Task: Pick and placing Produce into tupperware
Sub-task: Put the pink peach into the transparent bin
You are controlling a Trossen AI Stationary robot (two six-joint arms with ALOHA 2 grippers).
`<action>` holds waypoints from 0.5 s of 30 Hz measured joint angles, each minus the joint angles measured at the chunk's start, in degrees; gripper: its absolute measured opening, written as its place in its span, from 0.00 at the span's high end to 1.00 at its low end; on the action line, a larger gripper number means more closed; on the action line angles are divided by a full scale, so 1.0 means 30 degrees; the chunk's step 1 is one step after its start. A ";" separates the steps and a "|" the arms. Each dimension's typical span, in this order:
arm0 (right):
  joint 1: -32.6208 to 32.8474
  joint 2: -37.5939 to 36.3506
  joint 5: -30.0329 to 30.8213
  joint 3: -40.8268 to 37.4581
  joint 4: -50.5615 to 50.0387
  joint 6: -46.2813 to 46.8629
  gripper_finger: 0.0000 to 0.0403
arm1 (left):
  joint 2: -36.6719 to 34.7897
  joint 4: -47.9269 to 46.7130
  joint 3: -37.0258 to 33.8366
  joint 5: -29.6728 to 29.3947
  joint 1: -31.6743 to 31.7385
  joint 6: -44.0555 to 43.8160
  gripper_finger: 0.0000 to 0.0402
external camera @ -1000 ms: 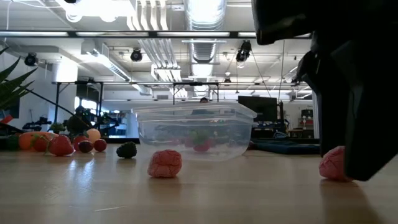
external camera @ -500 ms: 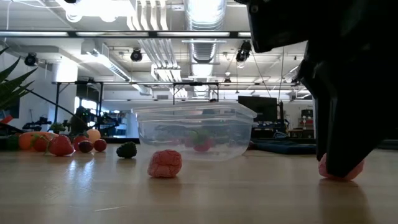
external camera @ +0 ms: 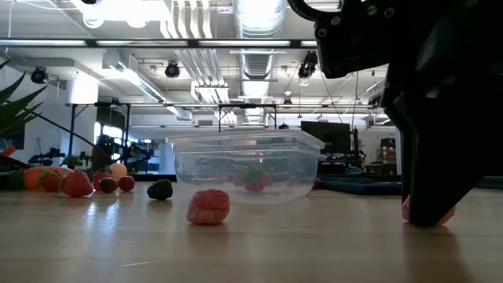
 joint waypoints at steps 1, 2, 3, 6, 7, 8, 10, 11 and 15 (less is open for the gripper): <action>-0.0022 -0.0009 -0.0020 -0.0020 -0.0024 0.0366 0.66 | -0.0003 0.0000 -0.0002 -0.0002 0.0000 -0.0003 1.00; -0.0045 -0.0010 -0.0020 -0.0020 -0.0031 0.0759 0.66 | -0.0002 0.0000 -0.0002 -0.0006 0.0000 0.0004 1.00; -0.0076 -0.0031 -0.0020 -0.0020 -0.0038 0.1263 0.66 | -0.0002 0.0000 -0.0002 -0.0007 0.0000 -0.0002 1.00; -0.0198 -0.0205 0.0383 -0.0028 -0.0135 0.3179 0.66 | 0.0004 0.0000 0.0003 -0.0005 0.0000 0.0002 1.00; -0.0263 -0.0382 0.0783 -0.0033 -0.0133 0.3967 0.66 | 0.0001 0.0000 0.0001 -0.0002 0.0000 -0.0003 1.00; -0.0354 -0.0656 0.1284 -0.0035 -0.0133 0.4746 0.66 | 0.0004 0.0000 0.0002 0.0000 0.0000 -0.0003 1.00; -0.0606 -0.1453 0.2442 -0.0037 -0.0143 0.6263 0.66 | -0.0001 0.0000 0.0000 -0.0002 0.0000 0.0001 1.00; -0.0781 -0.1932 0.3069 -0.0043 -0.0160 0.6838 0.67 | 0.0004 0.0000 0.0002 0.0000 -0.0003 0.0000 1.00; -0.2005 -0.3795 0.5652 -0.0138 -0.0212 0.7811 0.70 | -0.0003 0.0000 0.0001 0.0000 -0.0007 -0.0003 1.00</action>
